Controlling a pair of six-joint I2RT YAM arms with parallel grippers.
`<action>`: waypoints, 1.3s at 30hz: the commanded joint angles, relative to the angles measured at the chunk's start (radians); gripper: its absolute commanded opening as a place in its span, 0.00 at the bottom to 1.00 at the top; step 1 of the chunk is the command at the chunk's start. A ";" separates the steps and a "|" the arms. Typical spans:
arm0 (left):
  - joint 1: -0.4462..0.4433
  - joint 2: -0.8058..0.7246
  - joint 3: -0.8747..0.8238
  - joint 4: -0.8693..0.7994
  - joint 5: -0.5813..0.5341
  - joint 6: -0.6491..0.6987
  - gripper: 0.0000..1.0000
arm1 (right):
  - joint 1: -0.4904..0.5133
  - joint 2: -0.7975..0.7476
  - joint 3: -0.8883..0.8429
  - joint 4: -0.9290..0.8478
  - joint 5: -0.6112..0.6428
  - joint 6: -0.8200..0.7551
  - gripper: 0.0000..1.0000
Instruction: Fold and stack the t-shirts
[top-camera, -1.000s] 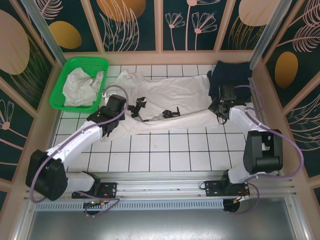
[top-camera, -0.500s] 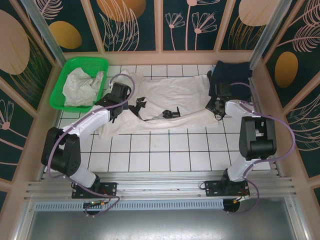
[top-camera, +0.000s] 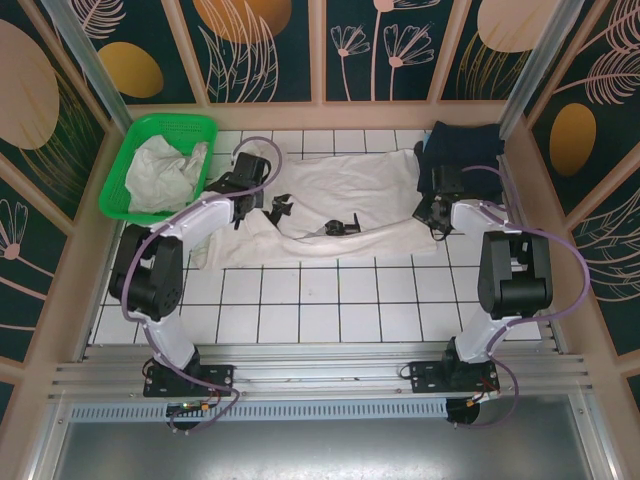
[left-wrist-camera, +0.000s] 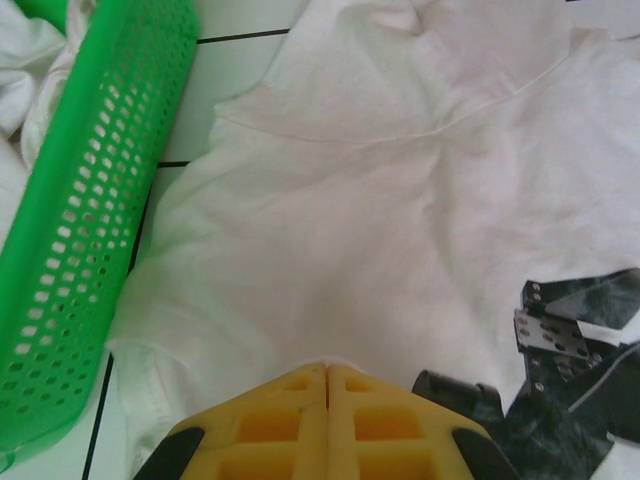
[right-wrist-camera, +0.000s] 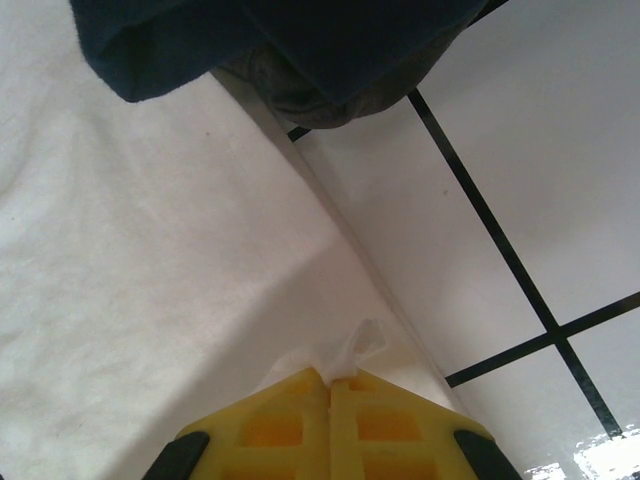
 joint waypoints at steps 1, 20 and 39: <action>0.025 0.038 0.053 -0.001 0.018 0.015 0.00 | -0.009 0.025 0.020 0.015 0.021 -0.021 0.00; 0.045 -0.191 -0.172 0.118 0.443 -0.083 0.61 | 0.184 -0.306 -0.210 0.129 -0.036 -0.006 0.49; 0.176 -0.285 -0.594 0.349 0.396 -0.309 0.62 | 0.268 -0.077 -0.326 0.162 0.015 0.049 0.43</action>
